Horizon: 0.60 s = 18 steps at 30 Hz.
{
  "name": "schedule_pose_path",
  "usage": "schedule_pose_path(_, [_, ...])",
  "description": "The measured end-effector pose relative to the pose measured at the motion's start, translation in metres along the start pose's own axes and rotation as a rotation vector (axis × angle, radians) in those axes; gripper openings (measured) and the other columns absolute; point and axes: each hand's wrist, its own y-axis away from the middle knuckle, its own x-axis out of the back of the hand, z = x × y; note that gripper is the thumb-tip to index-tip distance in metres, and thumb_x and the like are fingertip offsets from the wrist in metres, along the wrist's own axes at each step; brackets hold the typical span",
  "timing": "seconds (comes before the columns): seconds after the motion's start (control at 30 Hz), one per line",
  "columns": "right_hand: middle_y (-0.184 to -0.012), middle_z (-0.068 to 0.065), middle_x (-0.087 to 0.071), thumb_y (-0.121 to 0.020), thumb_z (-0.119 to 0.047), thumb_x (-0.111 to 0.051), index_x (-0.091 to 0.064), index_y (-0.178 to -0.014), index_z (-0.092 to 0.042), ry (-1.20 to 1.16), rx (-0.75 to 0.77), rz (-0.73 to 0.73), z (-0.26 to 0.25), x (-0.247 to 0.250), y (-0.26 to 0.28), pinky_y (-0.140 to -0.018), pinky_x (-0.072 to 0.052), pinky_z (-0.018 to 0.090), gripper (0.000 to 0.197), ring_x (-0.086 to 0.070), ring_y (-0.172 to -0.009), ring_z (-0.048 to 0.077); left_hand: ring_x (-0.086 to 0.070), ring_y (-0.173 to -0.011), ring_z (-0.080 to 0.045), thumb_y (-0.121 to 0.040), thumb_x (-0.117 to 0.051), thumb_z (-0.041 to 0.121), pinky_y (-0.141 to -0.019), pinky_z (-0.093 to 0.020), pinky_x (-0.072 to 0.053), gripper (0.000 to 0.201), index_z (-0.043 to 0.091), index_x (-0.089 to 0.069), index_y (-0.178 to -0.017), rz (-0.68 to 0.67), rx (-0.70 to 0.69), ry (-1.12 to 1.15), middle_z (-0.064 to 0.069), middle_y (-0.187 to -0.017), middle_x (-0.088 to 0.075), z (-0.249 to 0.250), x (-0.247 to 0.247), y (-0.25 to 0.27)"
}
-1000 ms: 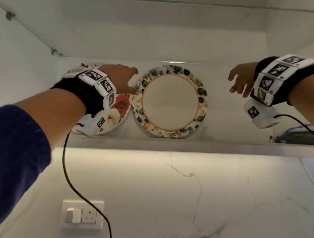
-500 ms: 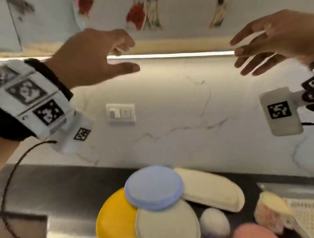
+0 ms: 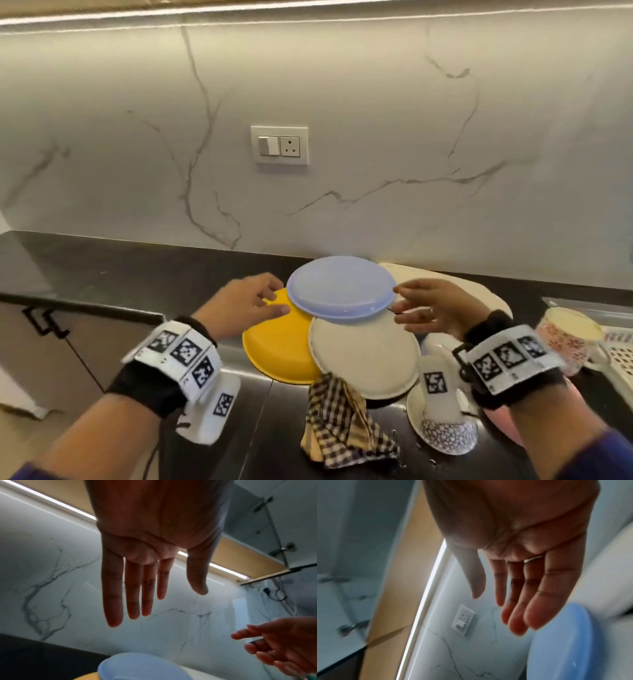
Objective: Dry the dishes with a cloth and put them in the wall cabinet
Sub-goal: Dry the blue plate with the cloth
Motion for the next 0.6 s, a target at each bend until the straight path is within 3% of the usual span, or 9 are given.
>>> schedule_pose_path(0.07, [-0.083,0.011,-0.062,-0.092,-0.013,-0.054,-0.058,-0.101,-0.008,-0.253,-0.119,0.026,0.021,-0.005,-0.03,-0.053,-0.056,0.027,0.012,-0.062,-0.073,0.023,-0.058,-0.107,-0.018,-0.087,-0.06,0.036,-0.089,-0.032,-0.049,0.045,0.018,-0.048,-0.126,-0.063,0.06,-0.01,-0.005,-0.121,-0.058,-0.02,-0.013,-0.019])
schedule_pose_path(0.13, [-0.093,0.014,-0.059,-0.092,-0.01,-0.051,-0.057,-0.099,-0.006,-0.454,-0.219,0.08,0.035,-0.008,-0.058,-0.052,-0.055,0.028,0.01,-0.057,-0.078,0.025,-0.055,-0.111,-0.018,-0.088,-0.058,0.038,-0.09,-0.031,-0.048,0.047,0.017,-0.046,-0.128,-0.113,0.123,0.012,-0.006,-0.126,-0.056,-0.036,-0.026,-0.039])
schedule_pose_path(0.2, [-0.11,0.017,-0.054,-0.094,-0.009,-0.049,-0.056,-0.103,-0.002,-0.553,-0.262,0.159,0.043,-0.01,-0.083,-0.069,-0.052,0.032,0.013,-0.055,-0.087,0.027,-0.053,-0.115,-0.02,-0.089,-0.057,0.038,-0.09,-0.03,-0.047,0.048,0.016,-0.044,-0.13,-0.156,0.191,0.023,-0.007,-0.13,-0.053,-0.049,-0.038,-0.061])
schedule_pose_path(0.3, [-0.14,0.019,-0.04,-0.096,-0.009,-0.045,-0.052,-0.11,0.002,-0.626,-0.284,0.266,0.046,-0.016,-0.106,-0.103,-0.035,0.035,0.019,-0.045,-0.121,0.029,-0.046,-0.125,-0.022,-0.09,-0.057,0.036,-0.097,-0.034,-0.043,0.052,0.017,-0.039,-0.135,-0.225,0.258,0.065,-0.008,-0.141,-0.044,-0.061,-0.053,-0.09])
schedule_pose_path(0.37, [-0.145,0.019,-0.035,-0.097,-0.01,-0.043,-0.049,-0.115,0.003,-0.681,-0.309,0.303,0.047,-0.02,-0.117,-0.108,-0.03,0.035,0.023,-0.04,-0.128,0.029,-0.039,-0.131,-0.023,-0.09,-0.057,0.035,-0.102,-0.037,-0.039,0.057,0.018,-0.033,-0.139,-0.243,0.265,0.091,-0.008,-0.146,-0.037,-0.067,-0.064,-0.106])
schedule_pose_path(0.47, [-0.146,0.017,-0.035,-0.098,-0.015,-0.042,-0.031,-0.138,0.005,-0.776,-0.333,0.292,0.05,-0.022,-0.129,-0.113,-0.024,0.036,0.045,-0.035,-0.135,0.029,-0.036,-0.134,-0.024,-0.09,-0.057,0.035,-0.105,-0.039,-0.037,0.062,0.02,-0.027,-0.143,-0.261,0.256,0.125,-0.007,-0.15,-0.032,-0.074,-0.076,-0.119])
schedule_pose_path(0.6, [-0.144,0.015,-0.039,-0.097,-0.02,-0.045,-0.029,-0.14,0.004,-0.899,-0.325,0.254,0.053,-0.027,-0.139,-0.113,-0.026,0.038,0.051,-0.037,-0.134,0.029,-0.038,-0.133,-0.025,-0.09,-0.057,0.034,-0.105,-0.04,-0.039,0.063,0.021,-0.027,-0.143,-0.281,0.232,0.165,-0.007,-0.15,-0.033,-0.082,-0.082,-0.127])
